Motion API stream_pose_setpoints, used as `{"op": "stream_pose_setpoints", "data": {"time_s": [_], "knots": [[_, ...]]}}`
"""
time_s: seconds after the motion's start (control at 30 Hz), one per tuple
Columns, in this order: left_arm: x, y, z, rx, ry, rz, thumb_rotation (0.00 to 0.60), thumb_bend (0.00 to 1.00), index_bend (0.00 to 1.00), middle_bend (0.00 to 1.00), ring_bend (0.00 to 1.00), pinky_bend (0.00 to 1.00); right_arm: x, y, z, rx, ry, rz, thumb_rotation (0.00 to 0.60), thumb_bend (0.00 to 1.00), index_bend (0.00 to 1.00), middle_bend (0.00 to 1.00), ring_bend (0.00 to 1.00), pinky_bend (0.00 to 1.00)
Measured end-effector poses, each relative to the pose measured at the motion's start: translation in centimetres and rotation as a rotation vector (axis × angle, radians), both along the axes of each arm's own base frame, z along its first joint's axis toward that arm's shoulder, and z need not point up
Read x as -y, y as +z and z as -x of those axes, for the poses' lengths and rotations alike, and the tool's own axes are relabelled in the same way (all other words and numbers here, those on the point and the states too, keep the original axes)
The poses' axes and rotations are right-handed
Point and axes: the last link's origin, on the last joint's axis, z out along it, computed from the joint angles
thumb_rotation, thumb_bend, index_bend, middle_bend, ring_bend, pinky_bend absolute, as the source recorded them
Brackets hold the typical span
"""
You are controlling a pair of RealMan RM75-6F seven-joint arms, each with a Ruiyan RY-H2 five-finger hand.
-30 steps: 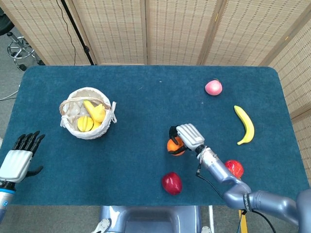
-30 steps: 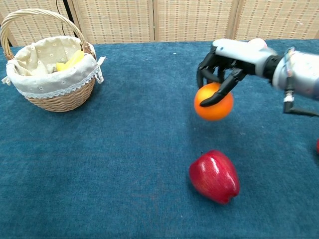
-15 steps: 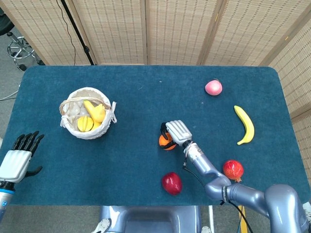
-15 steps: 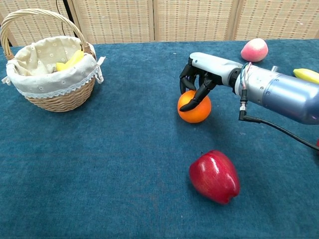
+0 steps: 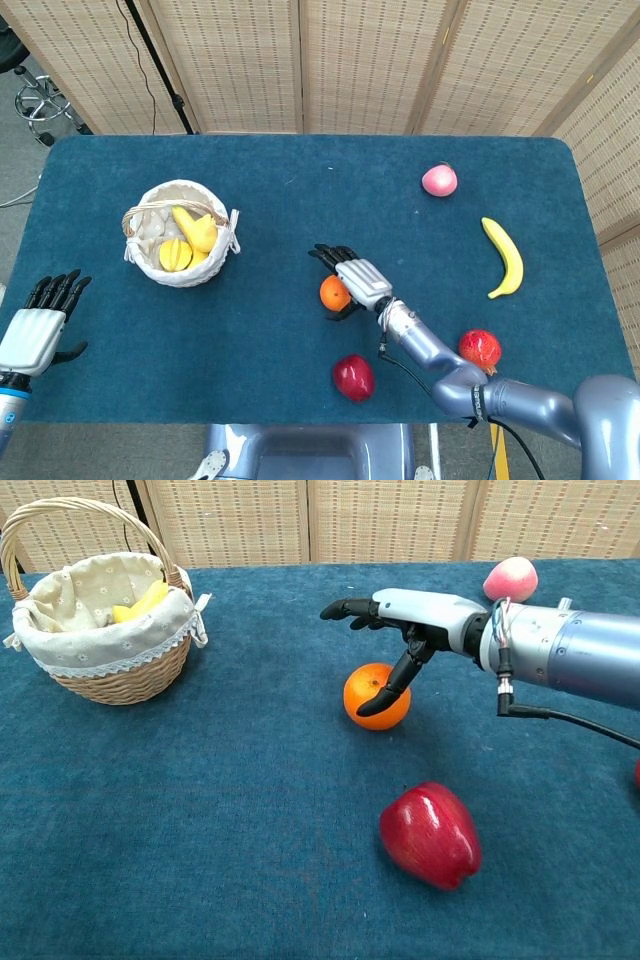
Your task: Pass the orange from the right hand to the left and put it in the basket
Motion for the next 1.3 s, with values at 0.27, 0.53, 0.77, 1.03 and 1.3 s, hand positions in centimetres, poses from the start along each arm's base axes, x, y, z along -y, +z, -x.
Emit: {"op": "stream_pose_setpoints", "data": {"time_s": [0.27, 0.53, 0.77, 1.03, 1.3], "knots": [[0.0, 0.2, 0.1, 0.000, -0.006, -0.012, 0.600, 0.18, 0.00, 0.00, 0.00, 0.01, -0.5, 3.6, 1.3, -0.034, 0.006, -0.003, 0.600, 0.00, 0.01, 0.00, 0.00, 0.00], [0.4, 0.6, -0.5, -0.001, -0.033, -0.040, 0.600, 0.18, 0.00, 0.00, 0.00, 0.01, -2.8, 7.4, 6.6, -0.253, 0.040, 0.202, 0.600, 0.00, 0.13, 0.00, 0.00, 0.00], [0.6, 0.4, -0.9, -0.012, -0.043, -0.040, 0.600, 0.18, 0.00, 0.00, 0.00, 0.01, -7.2, 12.6, 12.8, -0.423, -0.036, 0.391, 0.600, 0.00, 0.17, 0.02, 0.00, 0.00], [0.7, 0.3, -1.1, -0.009, -0.052, -0.039, 0.600, 0.18, 0.00, 0.00, 0.00, 0.01, -11.0, 17.0, 17.3, -0.495, -0.106, 0.529, 0.600, 0.00, 0.20, 0.04, 0.00, 0.00], [-0.4, 0.3, -2.1, 0.004, -0.102, -0.036, 0.600, 0.18, 0.00, 0.00, 0.00, 0.01, -14.3, 18.7, 20.5, -0.546, -0.208, 0.653, 0.600, 0.00, 0.22, 0.06, 0.00, 0.00]]}}
